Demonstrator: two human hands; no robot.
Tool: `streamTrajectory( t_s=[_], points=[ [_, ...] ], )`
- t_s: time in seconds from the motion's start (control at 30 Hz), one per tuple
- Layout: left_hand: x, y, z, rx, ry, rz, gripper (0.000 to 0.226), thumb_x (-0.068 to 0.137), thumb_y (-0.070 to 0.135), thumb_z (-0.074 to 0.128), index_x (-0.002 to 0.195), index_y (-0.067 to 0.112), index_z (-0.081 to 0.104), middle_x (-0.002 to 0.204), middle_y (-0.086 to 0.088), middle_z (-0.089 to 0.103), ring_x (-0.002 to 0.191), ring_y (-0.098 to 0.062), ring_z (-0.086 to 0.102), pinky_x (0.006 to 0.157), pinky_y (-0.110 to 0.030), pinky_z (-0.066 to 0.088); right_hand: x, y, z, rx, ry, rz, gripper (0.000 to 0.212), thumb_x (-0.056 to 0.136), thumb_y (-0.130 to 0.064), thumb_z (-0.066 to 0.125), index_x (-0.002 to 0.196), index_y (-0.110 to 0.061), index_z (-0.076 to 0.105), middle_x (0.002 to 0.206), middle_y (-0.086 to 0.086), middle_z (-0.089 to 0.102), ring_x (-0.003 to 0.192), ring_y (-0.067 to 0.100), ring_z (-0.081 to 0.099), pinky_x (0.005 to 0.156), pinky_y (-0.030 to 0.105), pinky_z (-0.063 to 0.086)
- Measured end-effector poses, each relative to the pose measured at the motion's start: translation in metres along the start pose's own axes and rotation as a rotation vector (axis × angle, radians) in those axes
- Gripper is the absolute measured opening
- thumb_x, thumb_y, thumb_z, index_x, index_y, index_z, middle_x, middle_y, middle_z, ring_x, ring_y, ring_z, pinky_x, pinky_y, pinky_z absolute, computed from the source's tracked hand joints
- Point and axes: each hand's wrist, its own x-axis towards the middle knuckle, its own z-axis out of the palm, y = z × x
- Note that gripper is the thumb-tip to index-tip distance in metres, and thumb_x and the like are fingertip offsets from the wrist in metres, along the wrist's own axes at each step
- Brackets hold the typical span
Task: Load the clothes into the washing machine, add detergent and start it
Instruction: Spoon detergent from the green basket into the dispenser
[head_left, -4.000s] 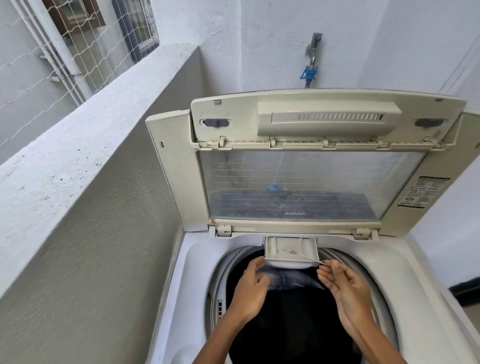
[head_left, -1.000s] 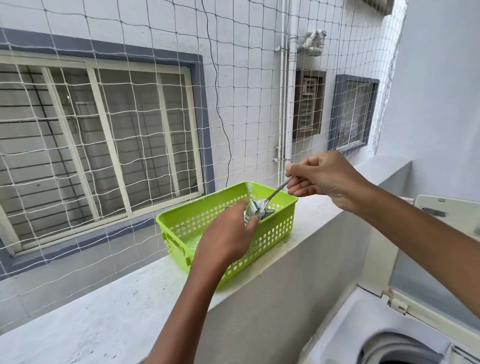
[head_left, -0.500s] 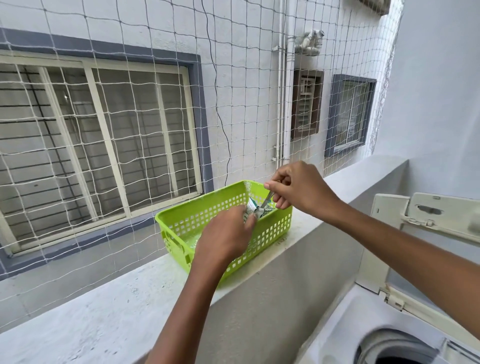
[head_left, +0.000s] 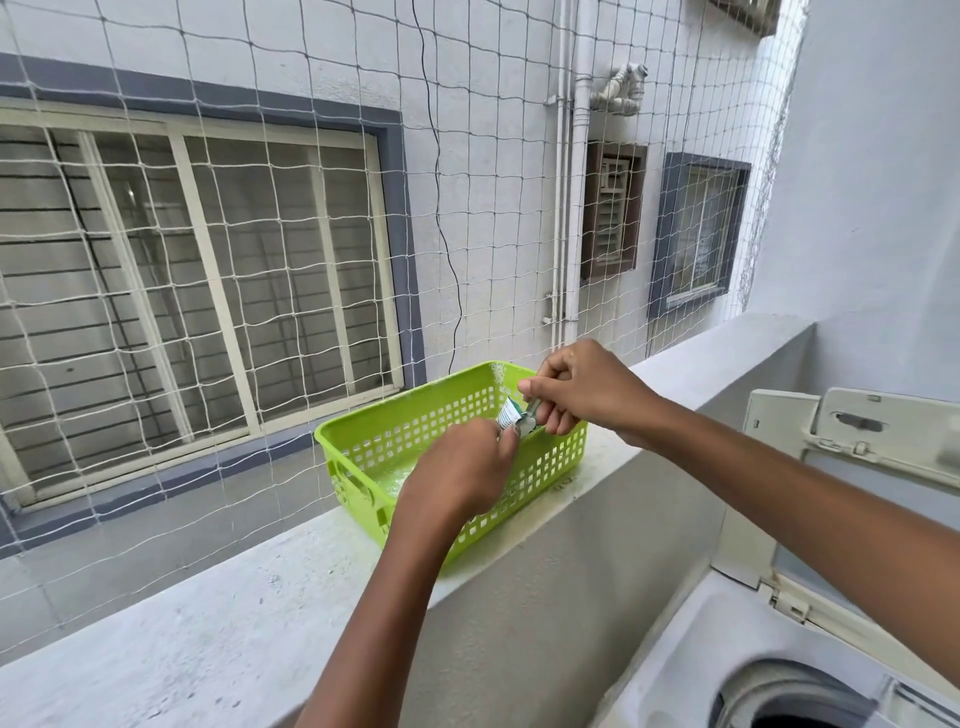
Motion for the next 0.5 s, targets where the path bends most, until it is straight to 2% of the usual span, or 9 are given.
streamTrajectory(
  t_s=[0.1,0.17,0.3,0.37,0.5],
  points=[
    [0.000,0.000,0.000,-0.006,-0.002,0.007,0.043,0.102,0.035,0.030,0.064,0.017,0.036,0.091,-0.021,0.062,0.087,-0.037,0.058,0.063,-0.035,0.031,-0.001,0.002,-0.002,0.129,0.010,0.059,0.021,0.090,-0.013,0.063,0.073,-0.001,0.063,0.054,0.010,0.064,0.042,0.015,0.059,0.042,0.020,0.048],
    [0.001,-0.001,0.000,-0.007,0.001,0.015,0.043,0.102,0.035,0.030,0.064,0.017,0.036,0.089,-0.022,0.061,0.080,-0.036,0.055,0.063,-0.035,0.032,-0.002,0.004,-0.006,0.226,0.037,0.103,0.021,0.090,-0.013,0.062,0.074,0.000,0.063,0.056,0.011,0.064,0.041,0.014,0.059,0.042,0.020,0.049],
    [0.002,-0.003,0.002,0.000,0.009,0.027,0.041,0.102,0.036,0.030,0.068,0.015,0.041,0.072,-0.011,0.050,0.072,-0.030,0.048,0.061,-0.034,0.031,-0.006,0.007,-0.013,0.353,0.142,0.147,0.019,0.089,-0.014,0.063,0.077,0.001,0.063,0.059,0.014,0.063,0.042,0.013,0.060,0.042,0.019,0.049],
    [0.002,-0.004,0.003,0.007,0.019,0.031,0.040,0.102,0.037,0.029,0.074,0.012,0.045,0.075,-0.011,0.052,0.077,-0.031,0.052,0.063,-0.035,0.033,-0.009,0.008,-0.017,0.393,0.205,0.149,0.018,0.089,-0.013,0.063,0.077,0.002,0.063,0.058,0.013,0.062,0.041,0.013,0.059,0.042,0.018,0.050],
    [0.003,-0.005,0.005,0.020,0.037,0.031,0.039,0.101,0.039,0.028,0.085,0.012,0.050,0.096,-0.019,0.062,0.091,-0.035,0.058,0.071,-0.037,0.040,-0.017,0.007,-0.025,0.480,0.282,0.159,0.018,0.089,-0.010,0.063,0.073,0.000,0.061,0.049,0.007,0.062,0.039,0.012,0.058,0.042,0.017,0.050]
  ],
)
